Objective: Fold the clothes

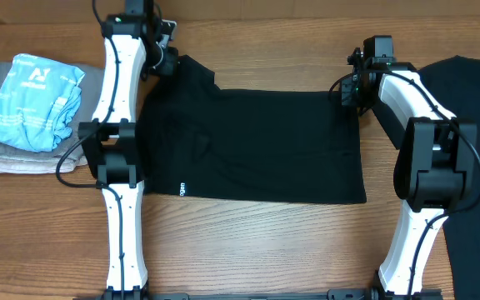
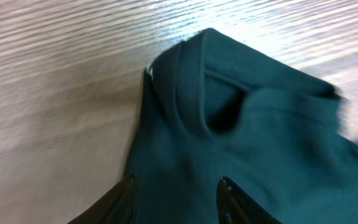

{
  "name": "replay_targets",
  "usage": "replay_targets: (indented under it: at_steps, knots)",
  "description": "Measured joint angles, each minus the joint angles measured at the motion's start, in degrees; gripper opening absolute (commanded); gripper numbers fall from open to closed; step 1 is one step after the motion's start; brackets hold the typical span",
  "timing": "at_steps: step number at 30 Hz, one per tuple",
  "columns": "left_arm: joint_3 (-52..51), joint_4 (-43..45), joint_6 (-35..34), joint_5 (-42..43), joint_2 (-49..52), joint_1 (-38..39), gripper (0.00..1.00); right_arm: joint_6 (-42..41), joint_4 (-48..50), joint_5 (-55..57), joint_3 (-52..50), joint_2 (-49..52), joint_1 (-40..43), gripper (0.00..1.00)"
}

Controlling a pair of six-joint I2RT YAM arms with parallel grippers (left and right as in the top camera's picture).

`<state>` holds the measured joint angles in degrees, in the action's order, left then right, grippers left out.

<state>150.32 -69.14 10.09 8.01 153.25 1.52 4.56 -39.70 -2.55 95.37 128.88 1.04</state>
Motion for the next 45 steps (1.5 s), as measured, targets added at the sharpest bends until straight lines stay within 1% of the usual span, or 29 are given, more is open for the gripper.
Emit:
replay_targets:
  at_steps: [4,11,16,19,21,26,29,32,34,37,40,45]
  knots:
    - [-0.02,3.76,1.07,0.17,2.36,0.0,0.44,-0.02,0.0,-0.02,0.0,-0.02,0.0,0.27]
    - [-0.02,9.27,2.14,0.17,2.56,1.25,0.44,-0.02,0.0,-0.02,0.0,-0.02,0.0,0.28]
    - [-0.02,10.91,2.16,-0.07,2.8,3.87,0.48,0.0,-0.04,-0.04,0.0,-0.02,0.0,0.28]
    - [0.0,10.88,2.21,-1.86,3.85,5.6,0.5,0.0,0.0,-0.04,0.0,-0.02,0.0,0.29]
    - [0.0,10.91,2.23,-3.04,4.68,6.43,0.53,-0.02,0.0,-0.04,0.0,0.0,0.0,0.29]
    - [1.66,10.58,2.34,-4.2,5.14,6.91,0.55,-0.02,-0.04,-0.07,0.0,-0.02,0.0,0.29]
    - [4.39,10.1,1.4,-4.35,5.14,6.71,0.55,-0.02,-0.07,-0.04,0.0,-0.02,-0.02,0.3]
    - [8.13,9.14,0.09,-4.42,5.14,6.58,0.6,0.07,-0.13,-0.17,0.04,0.0,0.0,0.33]
    - [10.69,7.74,-0.61,-4.44,5.01,6.32,0.6,0.0,-0.24,-0.22,0.09,-0.02,-0.02,0.33]
    - [12.35,5.27,-0.94,-4.9,4.42,5.97,0.58,-0.02,-0.26,-0.22,0.09,-0.02,-0.02,0.33]
    - [12.46,3.48,-1.11,-5.53,4.04,5.22,0.59,-0.02,-0.28,-0.2,0.09,-0.02,-0.02,0.33]
    - [11.08,3.34,-1.14,-6.78,4.07,3.08,0.61,-0.02,-0.28,-0.22,0.09,0.0,-0.02,0.33]
